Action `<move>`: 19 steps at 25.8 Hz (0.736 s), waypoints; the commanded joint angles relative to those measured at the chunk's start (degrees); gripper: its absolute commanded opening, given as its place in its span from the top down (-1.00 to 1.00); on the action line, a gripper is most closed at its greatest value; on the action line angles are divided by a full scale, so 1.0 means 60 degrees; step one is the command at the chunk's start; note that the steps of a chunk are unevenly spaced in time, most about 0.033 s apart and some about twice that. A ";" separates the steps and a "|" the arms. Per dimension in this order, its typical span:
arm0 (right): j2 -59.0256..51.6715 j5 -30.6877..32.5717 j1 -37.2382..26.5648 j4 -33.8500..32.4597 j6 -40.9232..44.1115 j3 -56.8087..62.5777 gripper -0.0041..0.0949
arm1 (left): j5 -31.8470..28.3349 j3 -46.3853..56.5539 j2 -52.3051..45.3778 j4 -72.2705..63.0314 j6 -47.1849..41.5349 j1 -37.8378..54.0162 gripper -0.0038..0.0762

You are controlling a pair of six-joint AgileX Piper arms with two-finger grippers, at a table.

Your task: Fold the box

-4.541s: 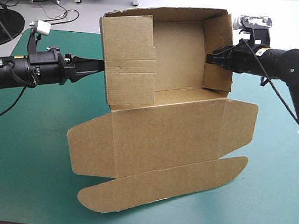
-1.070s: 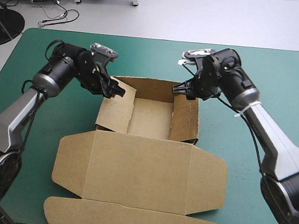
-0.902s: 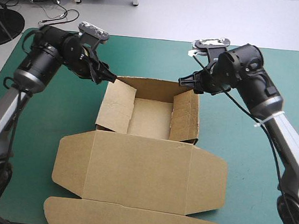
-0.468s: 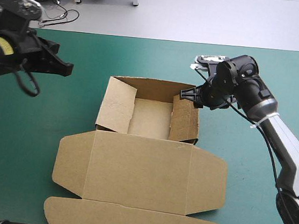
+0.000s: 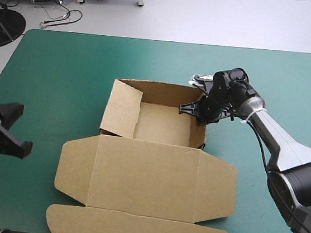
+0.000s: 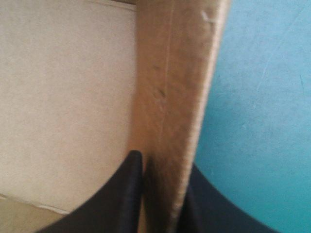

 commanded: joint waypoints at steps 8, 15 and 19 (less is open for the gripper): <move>-0.1021 0.0193 -0.1130 -0.1259 -0.0307 -0.0284 0.93 | -0.0044 0.3828 -0.2776 0.0691 -0.0861 -0.0063 0.93; -0.1929 0.1056 -0.4922 -0.1993 -0.1632 -0.0284 0.93 | 0.0331 0.4539 -0.3442 0.1043 -0.1315 -0.0063 0.93; -0.1813 0.1164 -0.7335 -0.2016 -0.2993 -0.0267 0.84 | 0.0312 0.4539 -0.3442 0.1043 -0.1315 -0.0063 0.93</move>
